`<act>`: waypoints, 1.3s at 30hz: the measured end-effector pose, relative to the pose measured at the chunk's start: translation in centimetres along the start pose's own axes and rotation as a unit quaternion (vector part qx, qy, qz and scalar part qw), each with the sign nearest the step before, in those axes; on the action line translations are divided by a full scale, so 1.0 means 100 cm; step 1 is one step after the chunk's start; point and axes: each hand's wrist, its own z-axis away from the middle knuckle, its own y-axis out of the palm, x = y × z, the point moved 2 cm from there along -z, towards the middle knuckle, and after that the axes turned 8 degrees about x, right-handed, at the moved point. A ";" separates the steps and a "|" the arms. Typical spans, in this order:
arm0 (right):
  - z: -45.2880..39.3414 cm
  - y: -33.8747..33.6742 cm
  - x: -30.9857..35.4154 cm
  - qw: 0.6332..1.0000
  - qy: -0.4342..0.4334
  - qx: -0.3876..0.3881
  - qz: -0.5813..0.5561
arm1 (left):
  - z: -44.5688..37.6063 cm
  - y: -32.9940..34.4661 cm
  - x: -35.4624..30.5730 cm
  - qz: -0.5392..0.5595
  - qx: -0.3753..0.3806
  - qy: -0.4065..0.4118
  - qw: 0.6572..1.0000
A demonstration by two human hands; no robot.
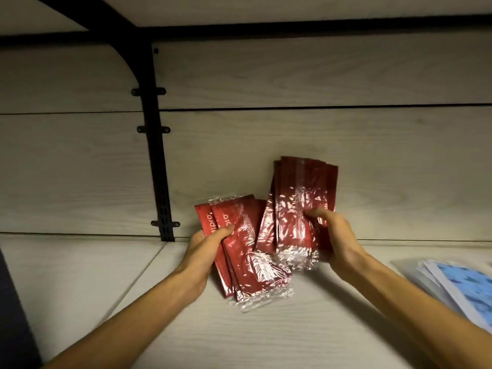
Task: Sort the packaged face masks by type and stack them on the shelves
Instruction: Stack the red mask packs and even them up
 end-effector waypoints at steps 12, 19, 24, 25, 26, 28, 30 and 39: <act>0.001 0.006 -0.003 0.994 0.043 0.098 0.027 | 0.014 0.009 -0.005 -0.028 0.110 0.010 0.994; 0.001 0.001 0.001 0.999 -0.005 0.035 0.013 | 0.013 0.014 -0.003 -0.030 0.148 -0.031 0.988; 0.001 -0.004 0.001 0.993 0.039 0.106 0.013 | 0.014 0.011 -0.002 -0.053 0.131 0.000 0.990; 0.002 -0.005 0.001 0.992 0.047 0.116 0.020 | 0.014 0.011 -0.003 -0.054 0.131 0.006 0.990; 0.002 -0.005 0.002 0.991 0.054 0.122 0.024 | 0.014 0.010 -0.003 -0.057 0.131 0.013 0.990; 0.003 -0.006 0.005 0.991 0.061 0.120 0.027 | 0.016 0.011 -0.004 -0.058 0.139 0.026 0.988; 0.003 -0.005 0.006 0.994 0.049 0.095 0.024 | 0.017 0.012 -0.005 -0.048 0.145 0.025 0.988; 0.005 -0.005 0.010 1.000 -0.004 -0.002 -0.005 | 0.012 0.008 -0.006 -0.046 0.070 0.007 0.996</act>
